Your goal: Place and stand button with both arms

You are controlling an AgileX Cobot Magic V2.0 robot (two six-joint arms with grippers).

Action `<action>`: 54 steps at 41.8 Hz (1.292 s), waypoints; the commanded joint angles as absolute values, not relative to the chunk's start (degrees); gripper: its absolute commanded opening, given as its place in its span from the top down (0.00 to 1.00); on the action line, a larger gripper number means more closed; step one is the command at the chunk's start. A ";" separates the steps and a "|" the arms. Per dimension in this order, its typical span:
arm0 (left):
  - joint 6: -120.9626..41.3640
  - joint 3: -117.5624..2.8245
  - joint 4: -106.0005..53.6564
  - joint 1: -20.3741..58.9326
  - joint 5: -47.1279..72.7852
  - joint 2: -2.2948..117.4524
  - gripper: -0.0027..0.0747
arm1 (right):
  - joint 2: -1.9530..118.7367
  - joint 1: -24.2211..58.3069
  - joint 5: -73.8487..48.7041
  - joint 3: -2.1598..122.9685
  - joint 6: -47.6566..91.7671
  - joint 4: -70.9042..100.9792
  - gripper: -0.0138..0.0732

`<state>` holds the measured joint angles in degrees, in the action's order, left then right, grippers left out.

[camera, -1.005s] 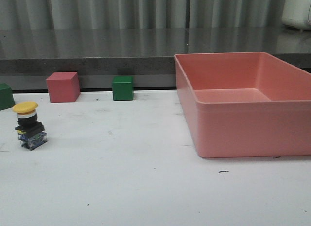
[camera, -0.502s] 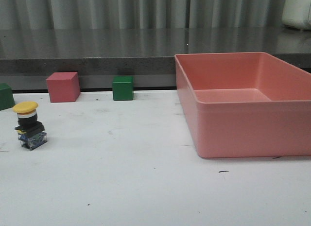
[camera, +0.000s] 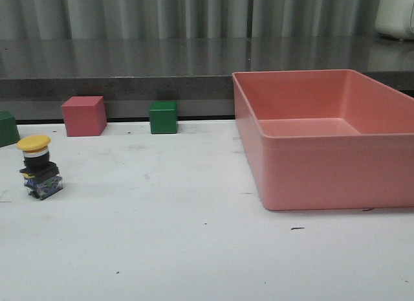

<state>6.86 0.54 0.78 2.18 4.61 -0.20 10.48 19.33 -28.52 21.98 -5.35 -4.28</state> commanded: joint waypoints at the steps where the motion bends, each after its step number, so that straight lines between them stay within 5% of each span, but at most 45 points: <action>1: 6.82 1.36 0.87 2.16 -0.45 -1.49 0.99 | 7.12 14.83 -14.09 16.29 -4.98 -4.70 0.92; 17: 6.82 1.36 0.87 2.16 -0.45 -1.49 0.99 | -1.62 2.96 3.12 -1.50 -4.98 -1.33 0.92; 54: 6.82 1.36 0.87 2.16 -0.34 -1.49 0.99 | -1.62 -0.45 5.10 -1.36 -4.98 -1.46 0.92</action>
<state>6.86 0.54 0.78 2.18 4.53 -0.20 -0.54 -0.05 0.00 -1.60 -5.35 -1.50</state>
